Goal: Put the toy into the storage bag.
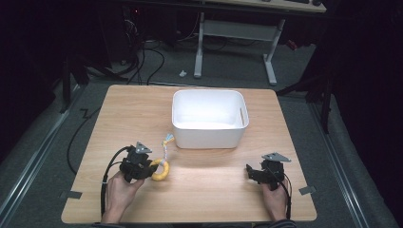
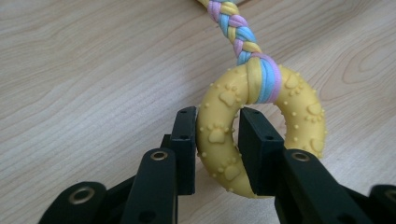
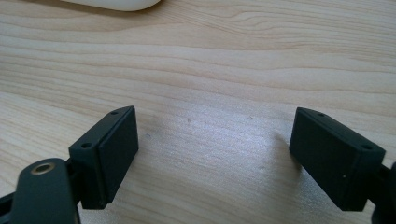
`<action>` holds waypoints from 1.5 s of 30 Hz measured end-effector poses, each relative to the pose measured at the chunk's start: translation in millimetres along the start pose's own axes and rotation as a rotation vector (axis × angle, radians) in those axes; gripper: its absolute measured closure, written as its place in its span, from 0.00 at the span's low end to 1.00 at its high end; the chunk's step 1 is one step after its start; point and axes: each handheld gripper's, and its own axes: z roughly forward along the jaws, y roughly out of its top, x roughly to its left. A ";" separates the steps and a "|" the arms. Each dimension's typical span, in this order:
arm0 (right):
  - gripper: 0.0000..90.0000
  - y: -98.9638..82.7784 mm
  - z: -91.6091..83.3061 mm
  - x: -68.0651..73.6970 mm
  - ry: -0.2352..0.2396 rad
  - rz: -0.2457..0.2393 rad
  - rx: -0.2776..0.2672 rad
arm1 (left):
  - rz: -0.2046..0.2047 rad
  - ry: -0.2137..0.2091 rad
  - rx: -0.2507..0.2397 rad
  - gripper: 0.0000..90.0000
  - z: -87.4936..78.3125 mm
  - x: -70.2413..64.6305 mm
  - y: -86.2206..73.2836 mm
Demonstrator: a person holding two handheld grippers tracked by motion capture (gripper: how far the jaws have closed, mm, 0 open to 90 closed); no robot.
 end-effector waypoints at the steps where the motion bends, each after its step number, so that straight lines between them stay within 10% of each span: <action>1: 0.17 0.0 -0.1 0.1 0.000 0.001 0.001 | 0.000 0.001 -0.003 0.76 -2.6 0.5 0.7; 19: 0.17 -0.1 -0.1 1.0 0.004 -0.003 -0.001 | -0.061 -0.061 -0.147 0.76 -54.9 18.7 20.6; 45: 0.17 0.5 0.5 1.5 0.012 -0.011 -0.002 | 0.001 -0.088 -0.124 0.76 -64.6 16.1 107.6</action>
